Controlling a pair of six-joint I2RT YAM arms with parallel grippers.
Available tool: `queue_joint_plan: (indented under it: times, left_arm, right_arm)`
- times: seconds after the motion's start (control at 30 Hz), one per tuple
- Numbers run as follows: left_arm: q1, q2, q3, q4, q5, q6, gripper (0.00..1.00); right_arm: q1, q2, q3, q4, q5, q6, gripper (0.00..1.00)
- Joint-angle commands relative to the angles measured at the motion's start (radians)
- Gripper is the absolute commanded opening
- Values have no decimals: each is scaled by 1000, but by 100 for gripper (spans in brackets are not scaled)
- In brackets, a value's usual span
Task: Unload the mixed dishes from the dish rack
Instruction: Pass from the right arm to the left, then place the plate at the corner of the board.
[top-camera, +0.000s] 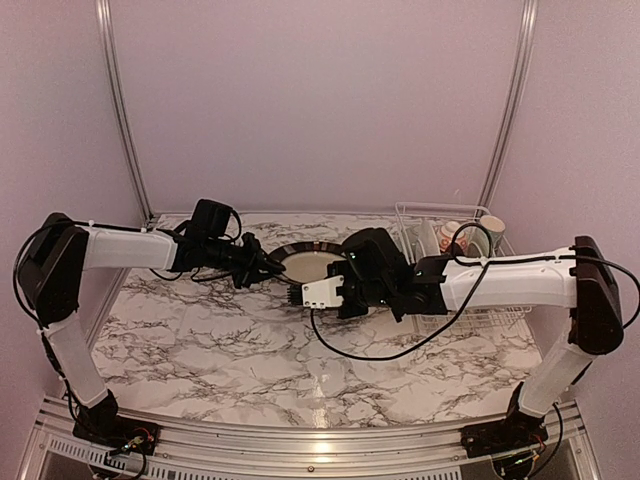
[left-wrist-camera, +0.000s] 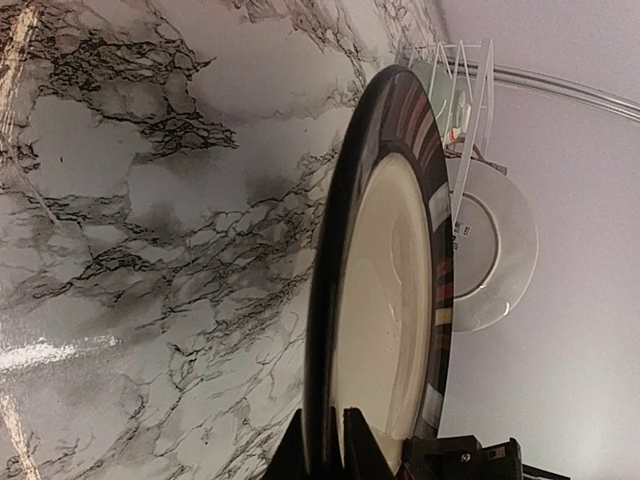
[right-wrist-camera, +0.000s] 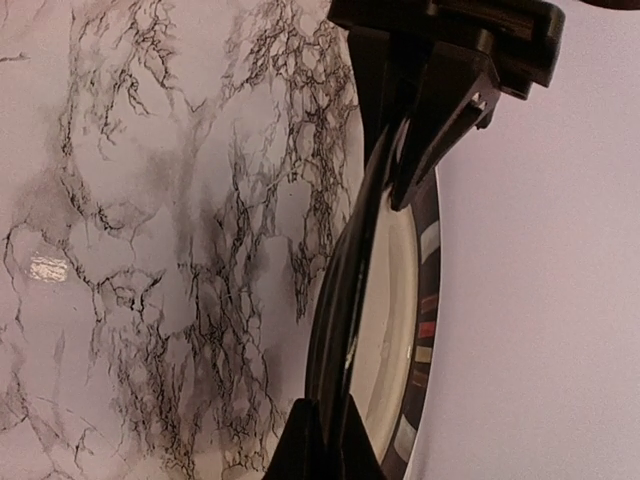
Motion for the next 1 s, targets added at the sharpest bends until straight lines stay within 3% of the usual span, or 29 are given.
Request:
queue_joint_plan:
  times: [0.0, 0.1, 0.5, 0.6, 0.83, 0.97]
  left_arm:
    - [-8, -2, 18, 47, 19, 85, 0]
    - [-8, -12, 14, 38, -3, 105, 0]
    - [32, -58, 25, 98, -129, 50, 0]
    - [62, -58, 23, 113, -146, 56, 0]
    - [123, -76, 17, 95, -174, 102, 0]
    - [154, -114, -16, 74, -211, 149, 0]
  right_arm:
    - [9, -21, 20, 222, 45, 20, 7]
    - [10, -19, 9, 228, 63, 28, 29]
    - [10, -59, -21, 159, 25, 105, 87]
    - [10, -83, -38, 142, 8, 161, 97]
    - [4, -130, -84, 129, -16, 305, 99]
    - [-60, -151, -79, 172, -50, 512, 99]
